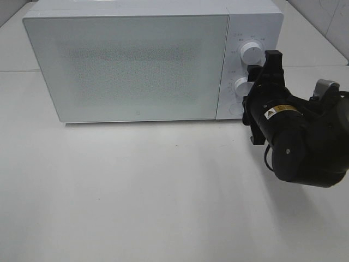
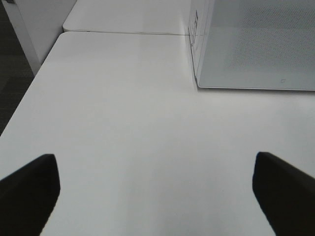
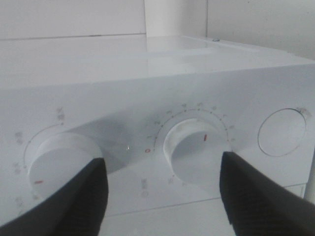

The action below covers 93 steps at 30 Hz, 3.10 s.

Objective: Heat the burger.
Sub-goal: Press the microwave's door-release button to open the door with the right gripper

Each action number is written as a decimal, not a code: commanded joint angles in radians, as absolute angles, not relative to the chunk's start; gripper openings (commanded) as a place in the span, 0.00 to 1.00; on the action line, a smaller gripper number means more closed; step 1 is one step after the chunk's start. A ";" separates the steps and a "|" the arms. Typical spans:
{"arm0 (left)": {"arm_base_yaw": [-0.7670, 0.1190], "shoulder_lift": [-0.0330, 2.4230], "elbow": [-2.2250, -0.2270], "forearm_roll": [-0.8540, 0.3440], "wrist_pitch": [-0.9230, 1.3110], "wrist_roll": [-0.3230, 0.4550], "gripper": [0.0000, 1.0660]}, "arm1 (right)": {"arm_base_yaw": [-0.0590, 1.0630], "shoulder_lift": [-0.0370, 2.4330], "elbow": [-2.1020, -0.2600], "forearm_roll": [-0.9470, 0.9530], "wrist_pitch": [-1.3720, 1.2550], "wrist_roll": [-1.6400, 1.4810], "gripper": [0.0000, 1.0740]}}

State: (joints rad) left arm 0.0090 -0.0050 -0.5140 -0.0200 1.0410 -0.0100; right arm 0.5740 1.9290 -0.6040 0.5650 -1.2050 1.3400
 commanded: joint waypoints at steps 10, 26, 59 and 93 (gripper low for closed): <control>0.012 -0.022 -0.511 -0.015 1.035 -0.008 0.94 | 0.573 1.727 -0.524 0.324 -1.147 1.140 0.59; 0.012 -0.022 -0.511 -0.015 1.035 -0.008 0.94 | 0.471 1.411 -0.524 0.311 -0.462 0.385 0.59; 0.012 -0.022 -0.511 -0.014 1.035 -0.008 0.94 | 0.445 0.904 -0.706 -0.121 0.915 0.035 0.63; 0.012 -0.022 -0.511 -0.014 1.035 -0.008 0.94 | 0.151 0.023 -0.489 -0.040 0.961 0.000 0.71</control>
State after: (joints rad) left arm 0.0090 -0.0050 -0.5140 -0.0190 1.0410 -0.0090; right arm 0.1590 0.0320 -0.4930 -0.0560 0.9830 0.0060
